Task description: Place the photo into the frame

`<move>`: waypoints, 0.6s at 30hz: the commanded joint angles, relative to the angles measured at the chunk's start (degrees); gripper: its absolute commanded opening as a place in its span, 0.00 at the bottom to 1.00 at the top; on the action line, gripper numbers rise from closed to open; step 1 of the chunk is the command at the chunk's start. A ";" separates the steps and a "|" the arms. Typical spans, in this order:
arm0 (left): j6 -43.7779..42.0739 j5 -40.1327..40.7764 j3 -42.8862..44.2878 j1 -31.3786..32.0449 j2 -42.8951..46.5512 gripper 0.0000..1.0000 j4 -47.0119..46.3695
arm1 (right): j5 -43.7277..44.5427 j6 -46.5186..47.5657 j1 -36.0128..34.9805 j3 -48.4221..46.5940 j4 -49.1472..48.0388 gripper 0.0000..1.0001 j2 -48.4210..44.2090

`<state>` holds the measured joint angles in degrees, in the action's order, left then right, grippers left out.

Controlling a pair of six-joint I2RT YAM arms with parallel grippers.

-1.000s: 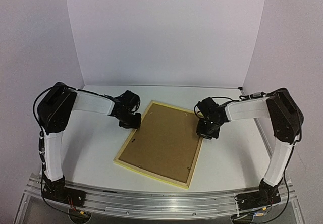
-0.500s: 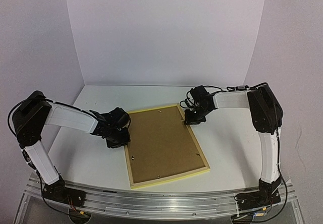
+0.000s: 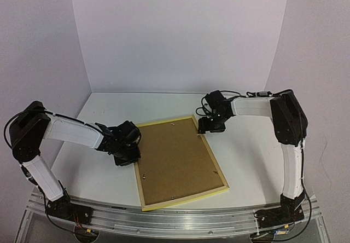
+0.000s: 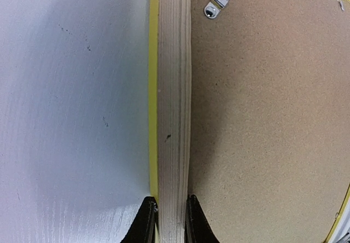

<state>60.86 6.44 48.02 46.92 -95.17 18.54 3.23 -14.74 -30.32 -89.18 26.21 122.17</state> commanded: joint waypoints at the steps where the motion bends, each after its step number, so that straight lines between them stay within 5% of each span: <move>1: 2.00 -6.27 -3.12 0.89 0.29 0.00 1.02 | -0.42 -7.18 -1.60 0.96 1.42 0.67 -10.18; 8: 4.00 -8.59 -3.65 0.89 0.16 0.00 -0.95 | -16.88 -10.40 -11.58 -0.01 0.70 0.52 -7.81; 18: 7.60 -10.10 -5.86 0.91 2.14 0.00 -1.76 | -25.45 -19.25 -23.47 -4.48 -0.84 0.25 1.74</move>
<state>64.37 4.20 45.18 46.94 -93.49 15.09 -17.21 -30.15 -52.43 -90.54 25.85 121.92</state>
